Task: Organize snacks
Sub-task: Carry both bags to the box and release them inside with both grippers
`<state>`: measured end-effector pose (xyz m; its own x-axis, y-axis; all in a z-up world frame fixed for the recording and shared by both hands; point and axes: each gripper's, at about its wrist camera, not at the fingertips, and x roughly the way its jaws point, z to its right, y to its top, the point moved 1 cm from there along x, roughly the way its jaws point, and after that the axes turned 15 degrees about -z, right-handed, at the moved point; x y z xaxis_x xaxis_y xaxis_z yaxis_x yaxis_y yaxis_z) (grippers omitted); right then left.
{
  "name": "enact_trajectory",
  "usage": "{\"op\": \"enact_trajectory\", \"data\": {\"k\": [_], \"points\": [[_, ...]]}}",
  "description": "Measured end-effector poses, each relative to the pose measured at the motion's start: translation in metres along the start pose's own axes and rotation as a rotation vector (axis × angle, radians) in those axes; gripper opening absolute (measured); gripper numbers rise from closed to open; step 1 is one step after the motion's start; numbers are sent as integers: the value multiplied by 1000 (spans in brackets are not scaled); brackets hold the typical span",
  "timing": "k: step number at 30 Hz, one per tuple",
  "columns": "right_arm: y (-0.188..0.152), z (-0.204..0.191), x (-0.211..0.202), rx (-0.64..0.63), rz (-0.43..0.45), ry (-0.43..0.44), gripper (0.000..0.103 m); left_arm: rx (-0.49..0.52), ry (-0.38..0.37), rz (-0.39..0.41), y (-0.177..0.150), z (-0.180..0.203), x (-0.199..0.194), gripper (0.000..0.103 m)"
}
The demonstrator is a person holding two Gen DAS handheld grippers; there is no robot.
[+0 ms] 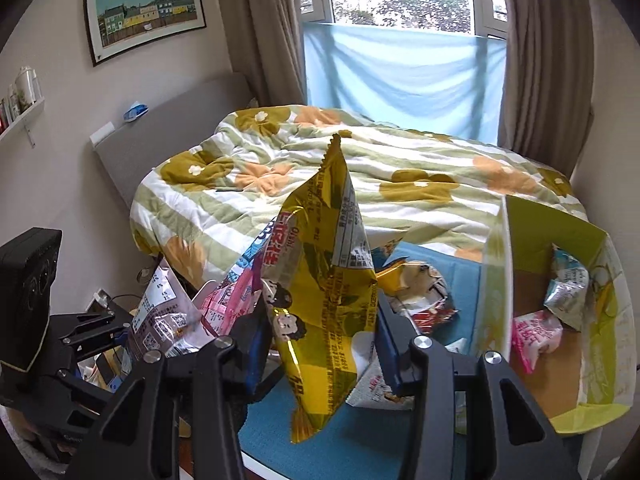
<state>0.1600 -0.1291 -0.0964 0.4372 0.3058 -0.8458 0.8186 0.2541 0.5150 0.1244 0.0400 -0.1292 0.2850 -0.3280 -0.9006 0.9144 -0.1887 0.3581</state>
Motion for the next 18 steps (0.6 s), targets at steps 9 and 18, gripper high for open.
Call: {"op": "enact_trajectory", "data": {"k": [9, 18], "points": [[-8, 89, -51, 140, 33, -68, 42, 58, -20, 78, 64, 82, 0, 63], [-30, 195, -75, 224, 11, -110, 42, 86, -46, 58, 127, 179, 55, 64]]}}
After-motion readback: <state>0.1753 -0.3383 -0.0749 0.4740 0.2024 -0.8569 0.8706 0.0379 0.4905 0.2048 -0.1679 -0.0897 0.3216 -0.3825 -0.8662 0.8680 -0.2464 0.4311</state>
